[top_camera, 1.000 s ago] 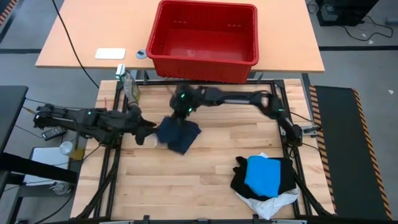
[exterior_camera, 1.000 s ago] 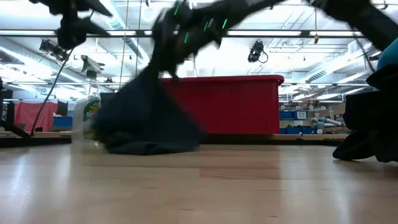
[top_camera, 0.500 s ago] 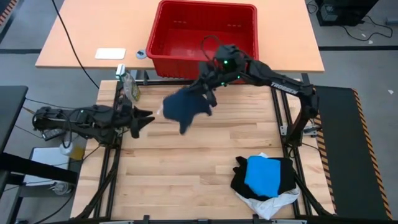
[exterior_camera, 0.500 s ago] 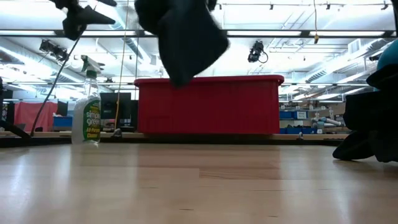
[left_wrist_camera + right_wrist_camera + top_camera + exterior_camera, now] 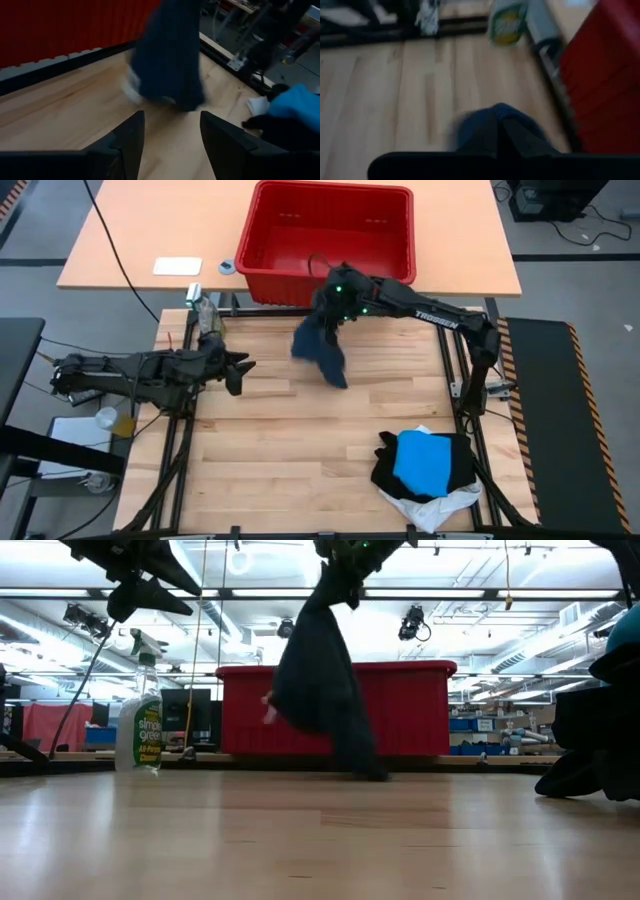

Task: Fold laundry
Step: Fold the dark blue shorts

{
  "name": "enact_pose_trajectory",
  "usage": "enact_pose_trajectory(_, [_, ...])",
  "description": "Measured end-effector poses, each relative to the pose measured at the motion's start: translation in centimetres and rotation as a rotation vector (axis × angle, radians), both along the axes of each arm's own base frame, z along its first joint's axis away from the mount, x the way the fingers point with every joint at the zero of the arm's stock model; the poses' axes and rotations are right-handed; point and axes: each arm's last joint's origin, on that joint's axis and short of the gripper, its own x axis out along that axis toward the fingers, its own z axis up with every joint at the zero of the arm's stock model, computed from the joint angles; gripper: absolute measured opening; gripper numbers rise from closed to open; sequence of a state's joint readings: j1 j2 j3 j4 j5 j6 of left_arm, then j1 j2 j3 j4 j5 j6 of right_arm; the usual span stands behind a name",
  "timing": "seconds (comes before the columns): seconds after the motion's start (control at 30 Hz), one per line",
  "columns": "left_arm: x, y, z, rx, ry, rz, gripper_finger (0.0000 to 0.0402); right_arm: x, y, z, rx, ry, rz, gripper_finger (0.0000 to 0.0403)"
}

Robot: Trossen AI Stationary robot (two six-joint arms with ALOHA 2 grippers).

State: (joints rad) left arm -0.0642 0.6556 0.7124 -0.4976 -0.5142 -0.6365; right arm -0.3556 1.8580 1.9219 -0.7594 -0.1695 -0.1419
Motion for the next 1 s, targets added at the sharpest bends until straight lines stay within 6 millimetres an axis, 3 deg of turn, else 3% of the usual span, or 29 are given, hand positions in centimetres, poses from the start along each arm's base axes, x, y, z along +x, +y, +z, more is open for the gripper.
enact_pose_trajectory(0.07, [-0.1,0.2,0.0,0.001,-0.002,0.014,0.0192,0.1,-0.2,0.3,-0.022,-0.027,0.018,0.0006])
enact_pose_trajectory(0.17, [-0.1,0.3,0.0,0.015,0.01,0.013,0.0192,1.4,0.8,-1.5,0.024,-0.005,0.058,0.0007])
enact_pose_trajectory(0.33, [0.0,0.3,-0.3,0.022,0.041,0.004,0.0192,4.4,4.7,-6.5,0.31,0.024,0.258,0.0035])
enact_pose_trajectory(0.5, [0.0,0.2,-0.4,0.017,0.052,-0.005,0.0192,5.5,9.0,-9.9,0.329,0.156,0.339,0.0082])
enact_pose_trajectory(0.6, [-0.1,0.2,-0.6,0.009,0.08,-0.022,0.0192,5.3,9.7,-10.1,0.265,0.199,0.335,0.0107])
enact_pose_trajectory(0.83, [-0.2,0.2,-1.4,-0.004,0.165,-0.025,0.0192,4.8,9.1,-9.4,0.285,0.205,0.298,0.0157])
enact_pose_trajectory(1.0, [1.3,-0.5,-3.4,0.016,0.403,-0.258,0.0192,5.2,9.3,-10.2,0.291,0.22,0.312,0.0187])
